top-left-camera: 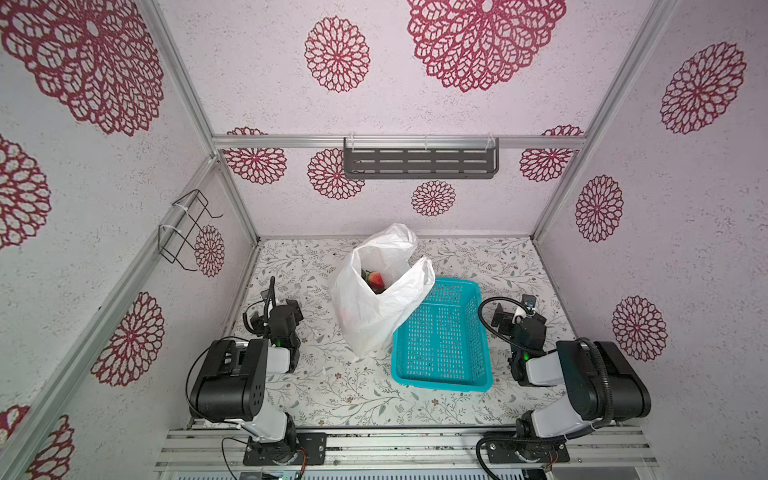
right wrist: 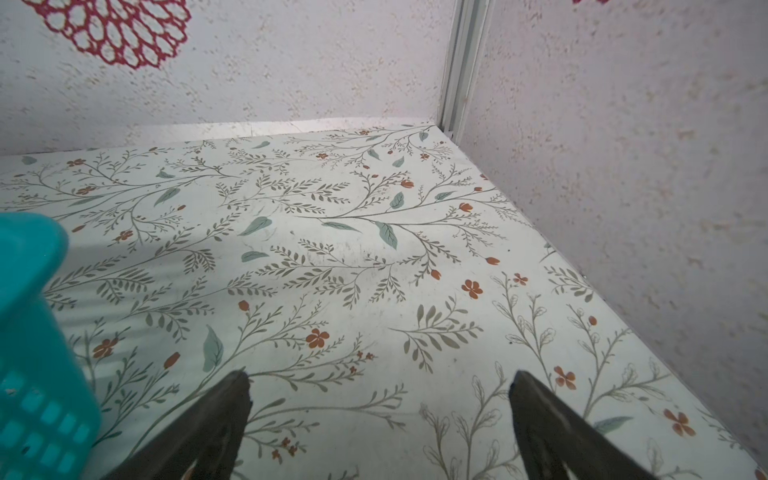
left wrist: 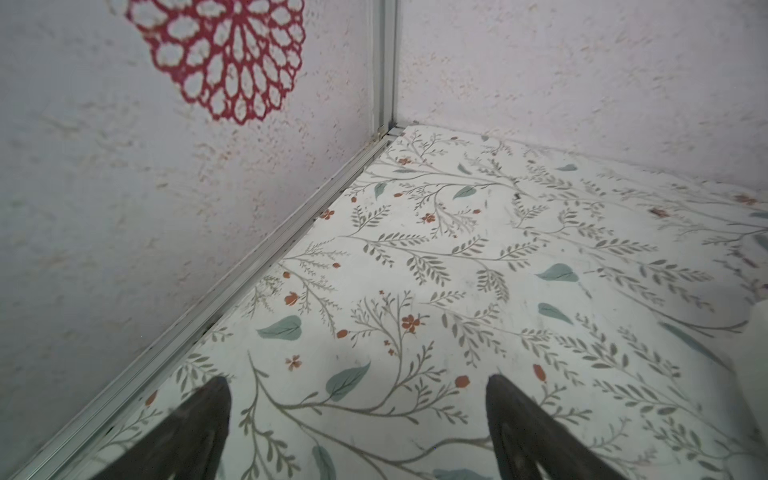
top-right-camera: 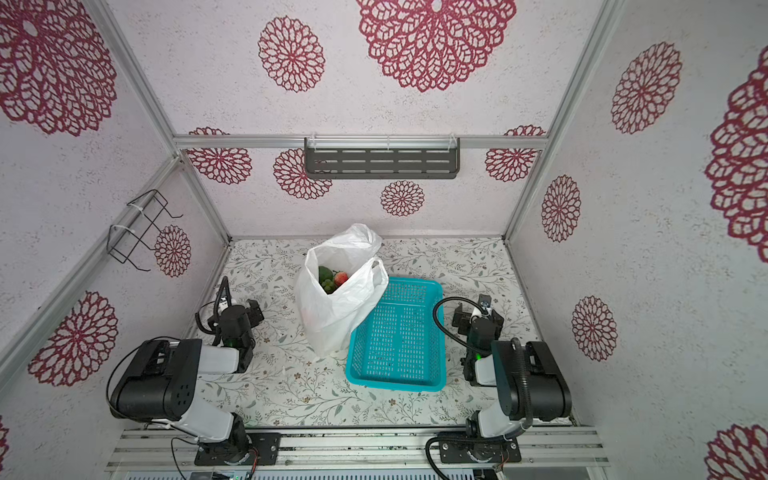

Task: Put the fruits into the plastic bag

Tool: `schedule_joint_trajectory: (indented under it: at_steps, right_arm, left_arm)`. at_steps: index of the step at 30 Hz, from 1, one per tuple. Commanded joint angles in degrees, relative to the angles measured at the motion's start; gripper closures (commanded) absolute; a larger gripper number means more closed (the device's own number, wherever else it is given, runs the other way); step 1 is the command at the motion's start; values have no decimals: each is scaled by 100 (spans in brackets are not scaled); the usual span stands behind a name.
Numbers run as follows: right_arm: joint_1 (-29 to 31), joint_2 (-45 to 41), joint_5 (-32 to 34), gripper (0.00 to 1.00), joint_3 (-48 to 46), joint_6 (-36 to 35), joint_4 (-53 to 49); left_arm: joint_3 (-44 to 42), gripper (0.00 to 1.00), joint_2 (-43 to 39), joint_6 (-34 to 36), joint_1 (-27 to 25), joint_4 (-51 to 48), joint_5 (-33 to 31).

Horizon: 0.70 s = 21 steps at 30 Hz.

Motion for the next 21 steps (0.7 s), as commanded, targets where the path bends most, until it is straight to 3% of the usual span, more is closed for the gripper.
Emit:
schedule_joint_trajectory:
  at_steps: [1, 21]
  right_arm:
    - [30, -31, -38, 1, 129, -44, 287]
    - [21, -34, -64, 1, 138, -41, 260]
  left_arm:
    - [156, 3, -38, 272, 93, 562, 321]
    - [215, 3, -105, 71, 286, 274, 554]
